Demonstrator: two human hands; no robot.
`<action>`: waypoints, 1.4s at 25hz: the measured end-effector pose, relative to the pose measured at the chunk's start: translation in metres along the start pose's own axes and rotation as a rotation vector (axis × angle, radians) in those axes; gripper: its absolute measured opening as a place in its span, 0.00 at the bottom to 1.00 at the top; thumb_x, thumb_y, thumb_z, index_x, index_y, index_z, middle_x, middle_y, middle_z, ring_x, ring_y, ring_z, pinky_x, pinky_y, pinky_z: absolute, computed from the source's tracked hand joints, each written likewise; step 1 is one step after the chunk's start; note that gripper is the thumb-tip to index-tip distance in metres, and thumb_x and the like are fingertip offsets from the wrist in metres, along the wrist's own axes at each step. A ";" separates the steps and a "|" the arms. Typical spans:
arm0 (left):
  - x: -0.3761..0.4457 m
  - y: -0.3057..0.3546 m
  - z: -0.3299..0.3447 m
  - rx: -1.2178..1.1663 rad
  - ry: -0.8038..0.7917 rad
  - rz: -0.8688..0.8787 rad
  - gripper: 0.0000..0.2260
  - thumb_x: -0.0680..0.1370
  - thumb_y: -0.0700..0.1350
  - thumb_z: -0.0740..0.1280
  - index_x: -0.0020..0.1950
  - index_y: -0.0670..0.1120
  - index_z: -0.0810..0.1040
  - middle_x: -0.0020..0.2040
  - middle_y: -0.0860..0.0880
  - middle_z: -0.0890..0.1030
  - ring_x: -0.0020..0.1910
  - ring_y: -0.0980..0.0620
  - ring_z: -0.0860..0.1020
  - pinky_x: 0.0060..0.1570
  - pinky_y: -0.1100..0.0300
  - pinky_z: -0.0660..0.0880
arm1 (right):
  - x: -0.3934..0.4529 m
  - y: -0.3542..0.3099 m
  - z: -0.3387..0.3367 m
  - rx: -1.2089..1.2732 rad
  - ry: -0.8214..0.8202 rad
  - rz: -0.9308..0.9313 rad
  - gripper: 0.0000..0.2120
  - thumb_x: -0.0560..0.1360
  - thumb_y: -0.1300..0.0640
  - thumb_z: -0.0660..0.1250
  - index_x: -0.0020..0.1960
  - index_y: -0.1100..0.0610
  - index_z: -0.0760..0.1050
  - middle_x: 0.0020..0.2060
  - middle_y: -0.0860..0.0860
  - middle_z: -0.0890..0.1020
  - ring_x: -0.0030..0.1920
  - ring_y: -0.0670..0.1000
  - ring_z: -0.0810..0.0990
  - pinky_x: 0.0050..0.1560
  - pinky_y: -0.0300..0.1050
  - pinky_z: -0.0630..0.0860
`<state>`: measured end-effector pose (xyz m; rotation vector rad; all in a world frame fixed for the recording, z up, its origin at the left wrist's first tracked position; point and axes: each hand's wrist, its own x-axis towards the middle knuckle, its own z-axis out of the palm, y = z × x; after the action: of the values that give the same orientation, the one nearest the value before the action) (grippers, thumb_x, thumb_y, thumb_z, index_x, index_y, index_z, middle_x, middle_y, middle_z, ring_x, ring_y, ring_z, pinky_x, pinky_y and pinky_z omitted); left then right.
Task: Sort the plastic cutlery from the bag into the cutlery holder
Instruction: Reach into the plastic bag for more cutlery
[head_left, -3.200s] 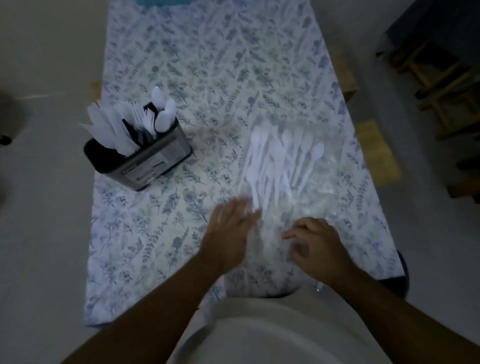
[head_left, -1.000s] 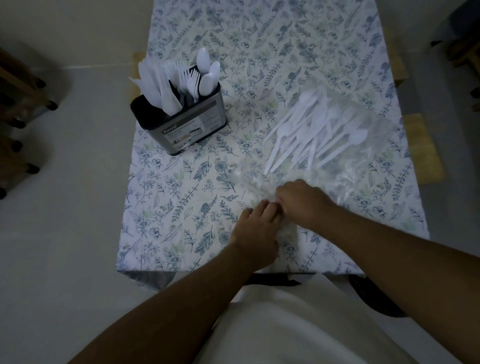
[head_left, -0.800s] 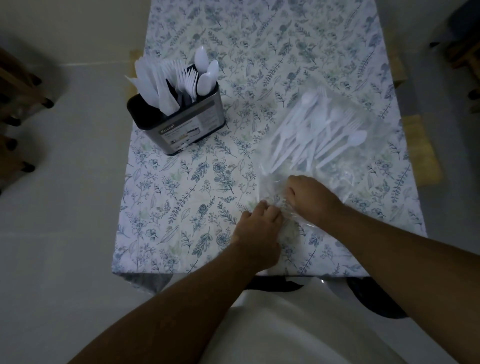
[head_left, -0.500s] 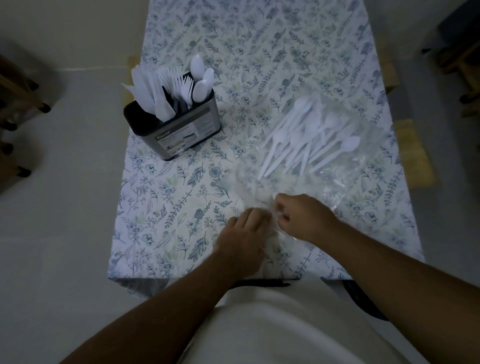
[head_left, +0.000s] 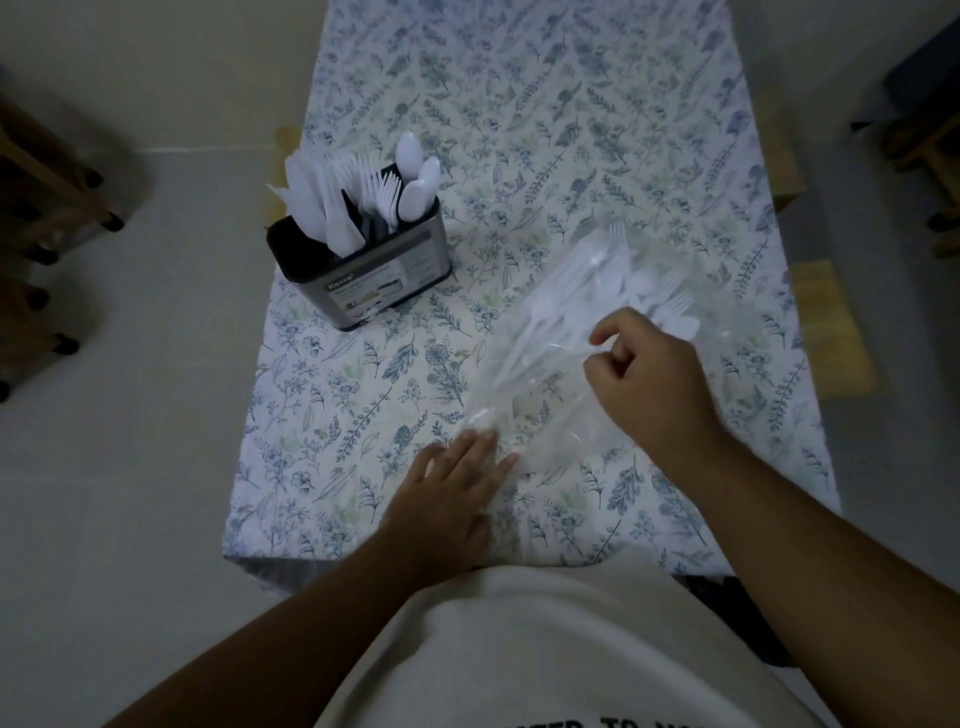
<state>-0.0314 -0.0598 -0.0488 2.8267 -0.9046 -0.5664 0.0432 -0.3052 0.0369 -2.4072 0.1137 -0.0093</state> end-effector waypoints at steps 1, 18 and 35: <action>-0.002 -0.003 -0.001 -0.003 0.009 -0.004 0.31 0.76 0.54 0.58 0.80 0.53 0.60 0.81 0.44 0.59 0.79 0.42 0.60 0.72 0.39 0.63 | 0.000 -0.001 -0.002 0.005 0.007 -0.009 0.06 0.75 0.62 0.67 0.49 0.52 0.76 0.26 0.50 0.72 0.26 0.52 0.71 0.28 0.48 0.75; 0.029 0.005 -0.091 -1.749 0.281 -0.965 0.08 0.83 0.44 0.64 0.58 0.41 0.78 0.55 0.44 0.85 0.55 0.46 0.84 0.60 0.50 0.77 | -0.010 -0.040 0.045 -0.105 -0.465 -0.113 0.19 0.74 0.41 0.68 0.65 0.38 0.74 0.34 0.42 0.80 0.35 0.41 0.78 0.40 0.41 0.76; 0.020 -0.025 -0.070 -0.475 0.550 -1.055 0.22 0.74 0.46 0.70 0.67 0.50 0.71 0.69 0.42 0.69 0.70 0.41 0.68 0.65 0.43 0.67 | 0.034 0.045 0.043 -0.472 -0.273 -0.153 0.31 0.74 0.52 0.68 0.77 0.47 0.68 0.81 0.53 0.61 0.80 0.58 0.56 0.76 0.61 0.57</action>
<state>0.0238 -0.0511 0.0037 2.5469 0.7575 -0.0166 0.0757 -0.3123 -0.0261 -2.8518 -0.2183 0.3061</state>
